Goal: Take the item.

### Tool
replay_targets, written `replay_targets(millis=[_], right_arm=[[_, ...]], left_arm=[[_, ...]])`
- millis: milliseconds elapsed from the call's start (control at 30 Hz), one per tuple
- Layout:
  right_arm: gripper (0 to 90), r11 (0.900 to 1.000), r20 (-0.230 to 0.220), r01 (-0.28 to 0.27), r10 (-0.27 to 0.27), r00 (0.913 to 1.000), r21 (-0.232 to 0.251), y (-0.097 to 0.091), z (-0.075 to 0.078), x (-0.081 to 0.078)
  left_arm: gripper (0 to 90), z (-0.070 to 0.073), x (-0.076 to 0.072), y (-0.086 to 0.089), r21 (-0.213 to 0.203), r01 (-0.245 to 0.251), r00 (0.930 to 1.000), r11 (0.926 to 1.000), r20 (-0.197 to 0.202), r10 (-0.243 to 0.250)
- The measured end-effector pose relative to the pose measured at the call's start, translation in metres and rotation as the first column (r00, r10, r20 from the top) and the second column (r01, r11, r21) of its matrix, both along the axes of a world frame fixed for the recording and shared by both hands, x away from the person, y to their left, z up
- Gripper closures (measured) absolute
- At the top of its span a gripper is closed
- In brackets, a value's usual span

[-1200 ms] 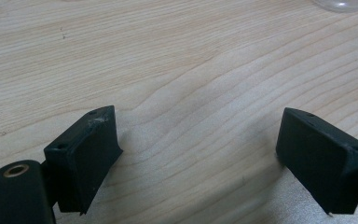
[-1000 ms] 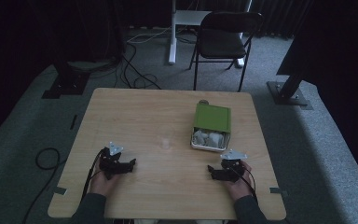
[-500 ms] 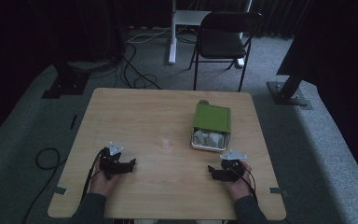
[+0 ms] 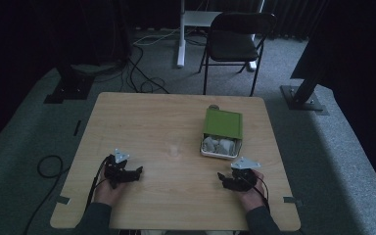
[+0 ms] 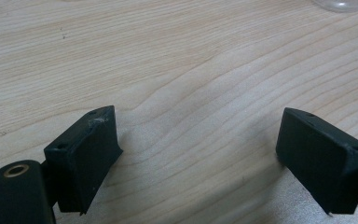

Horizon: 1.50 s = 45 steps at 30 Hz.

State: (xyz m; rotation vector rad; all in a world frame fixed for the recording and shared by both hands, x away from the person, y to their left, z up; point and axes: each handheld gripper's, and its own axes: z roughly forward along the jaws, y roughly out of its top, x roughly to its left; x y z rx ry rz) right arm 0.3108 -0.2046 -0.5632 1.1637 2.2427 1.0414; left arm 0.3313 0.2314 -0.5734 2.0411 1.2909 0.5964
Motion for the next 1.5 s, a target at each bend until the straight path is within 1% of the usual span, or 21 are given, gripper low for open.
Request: replay_targets(millis=[67, 167, 233, 367, 667, 833, 1067, 1233, 1333, 1400, 1500], right_arm=[[35.9, 1.0, 0.001, 0.0, 0.0, 1.0, 0.002, 0.0, 0.001, 0.0], [38.4, 0.9997, 0.017, -0.019, 0.019, 0.9997, 0.018, 0.0, 0.005, -0.002], [38.8, 0.9998, 0.025, -0.018, 0.018, 0.9995, 0.011, 0.0, 0.007, -0.004], [38.9, 0.9996, 0.043, -0.027, 0.026, 0.9988, 0.013, 0.002, 0.011, -0.005], [37.8, 0.9991, 0.064, -0.036, 0.035, 0.9974, 0.02, 0.002, 0.019, -0.006], [37.8, 0.9984, 0.08, -0.046, 0.043, 0.9959, 0.033, 0.002, 0.024, -0.005], [37.8, 0.9972, 0.099, -0.061, 0.057, 0.9934, 0.043, 0.005, 0.03, -0.003], [37.8, 0.9973, 0.106, -0.063, 0.058, 0.9927, 0.038, 0.007, 0.033, 0.001], [37.9, 0.9973, 0.12, -0.063, 0.058, 0.9911, 0.038, 0.008, 0.038, 0.003], [40.8, 0.9969, 0.122, -0.068, 0.062, 0.9906, 0.039, 0.008, 0.039, 0.005], [41.9, 0.9969, 0.117, -0.07, 0.066, 0.9909, 0.035, 0.009, 0.039, 0.009]], left_arm=[[13.8, 0.0, 0.0, 0.0, 0.0, 0.0, 1.0, 1.0, 0.0, 0.0], [13.8, 0.0, 0.0, 0.0, 0.0, 0.0, 1.0, 1.0, 0.0, 0.0], [13.8, 0.0, 0.0, 0.0, 0.0, 0.0, 1.0, 1.0, 0.0, 0.0], [13.8, 0.0, 0.0, 0.0, 0.0, 0.0, 1.0, 1.0, 0.0, 0.0], [13.8, 0.0, 0.0, 0.0, 0.0, 0.0, 1.0, 1.0, 0.0, 0.0], [13.8, 0.0, 0.0, 0.0, 0.001, 0.001, 1.0, 1.0, -0.001, -0.001], [13.8, 0.0, 0.0, 0.0, 0.001, 0.001, 1.0, 1.0, -0.001, -0.001], [13.8, 0.0, 0.0, 0.0, 0.001, 0.0, 1.0, 1.0, -0.001, 0.0], [13.8, 0.0, 0.0, 0.0, 0.001, 0.0, 1.0, 1.0, -0.001, 0.0], [13.8, 0.0, 0.0, 0.0, 0.0, 0.0, 1.0, 1.0, -0.001, 0.0], [13.8, 0.0, 0.0, 0.0, 0.0, 0.0, 1.0, 1.0, -0.001, 0.0]])
